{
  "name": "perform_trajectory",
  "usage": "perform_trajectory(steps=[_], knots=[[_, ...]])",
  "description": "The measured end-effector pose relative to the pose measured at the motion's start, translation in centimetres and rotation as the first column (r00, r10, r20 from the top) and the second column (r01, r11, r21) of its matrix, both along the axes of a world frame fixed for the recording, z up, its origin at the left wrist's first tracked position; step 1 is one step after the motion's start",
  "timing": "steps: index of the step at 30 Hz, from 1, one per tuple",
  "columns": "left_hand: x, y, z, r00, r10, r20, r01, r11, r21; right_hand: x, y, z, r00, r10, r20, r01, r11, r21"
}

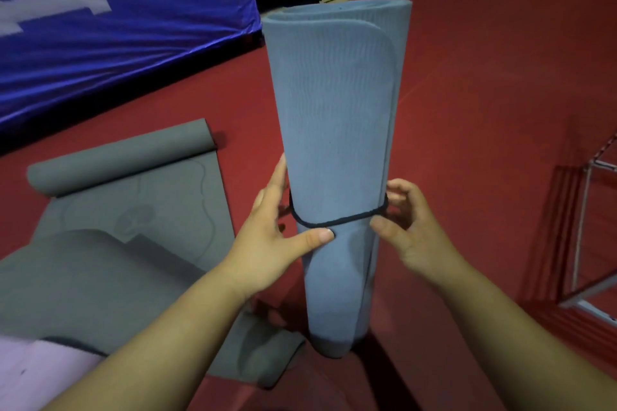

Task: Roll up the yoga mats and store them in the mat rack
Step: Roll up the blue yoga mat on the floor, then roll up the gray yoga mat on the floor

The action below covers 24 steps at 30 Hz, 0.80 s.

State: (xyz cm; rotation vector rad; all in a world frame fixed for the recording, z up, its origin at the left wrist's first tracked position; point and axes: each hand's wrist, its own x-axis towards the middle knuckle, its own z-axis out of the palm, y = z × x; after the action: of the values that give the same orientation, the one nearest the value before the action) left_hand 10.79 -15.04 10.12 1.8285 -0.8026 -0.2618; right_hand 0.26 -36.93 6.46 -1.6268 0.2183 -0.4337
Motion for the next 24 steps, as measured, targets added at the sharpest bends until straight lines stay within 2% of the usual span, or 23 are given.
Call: perform_trajectory(steps=[2,5,8,11,13,16,18,20,22,24], knots=[[-0.2,-0.4,-0.7,0.995,-0.049,-0.083,0.044,0.997,-0.056,-0.3,0.4,-0.6,0.997,0.069,-0.031,-0.068,0.997,0.03],[-0.7,-1.7,-1.5,0.99,-0.019,-0.137,0.001,0.992,-0.125,-0.7,0.7,-1.3,0.993,0.109,-0.039,-0.108,0.994,0.028],[-1.0,-3.9,-1.2,0.98,0.017,-0.197,-0.054,0.981,-0.188,-0.4,-0.4,-0.7,0.998,0.023,-0.052,-0.021,0.999,0.037],[-1.0,-6.8,-2.1,0.946,0.093,-0.31,-0.161,0.966,-0.201,-0.1,-2.4,-0.7,0.983,-0.141,-0.114,0.143,0.99,0.008],[-1.2,-8.8,-3.7,0.919,0.158,-0.362,-0.226,0.962,-0.154,-0.1,-3.8,-1.8,0.953,-0.226,-0.204,0.218,0.974,-0.061],[-2.6,-10.9,-7.6,0.877,0.195,-0.438,-0.242,0.969,-0.054,-1.3,-5.7,-5.4,0.928,-0.256,-0.273,0.224,0.964,-0.14],[-4.2,-11.5,-10.5,0.855,0.186,-0.484,-0.205,0.979,0.013,-3.2,-6.6,-9.5,0.914,-0.221,-0.339,0.138,0.958,-0.251],[-6.1,-11.3,-12.3,0.814,0.167,-0.556,-0.151,0.986,0.076,-5.6,-6.9,-14.2,0.862,-0.184,-0.473,0.003,0.934,-0.358],[-7.4,-10.5,-13.8,0.787,0.172,-0.592,-0.109,0.984,0.141,-7.6,-6.7,-17.8,0.779,-0.181,-0.6,-0.061,0.93,-0.361],[-7.3,-9.0,-15.1,0.793,0.231,-0.564,-0.122,0.967,0.224,-8.6,-6.3,-19.5,0.713,-0.185,-0.676,-0.084,0.935,-0.345]])
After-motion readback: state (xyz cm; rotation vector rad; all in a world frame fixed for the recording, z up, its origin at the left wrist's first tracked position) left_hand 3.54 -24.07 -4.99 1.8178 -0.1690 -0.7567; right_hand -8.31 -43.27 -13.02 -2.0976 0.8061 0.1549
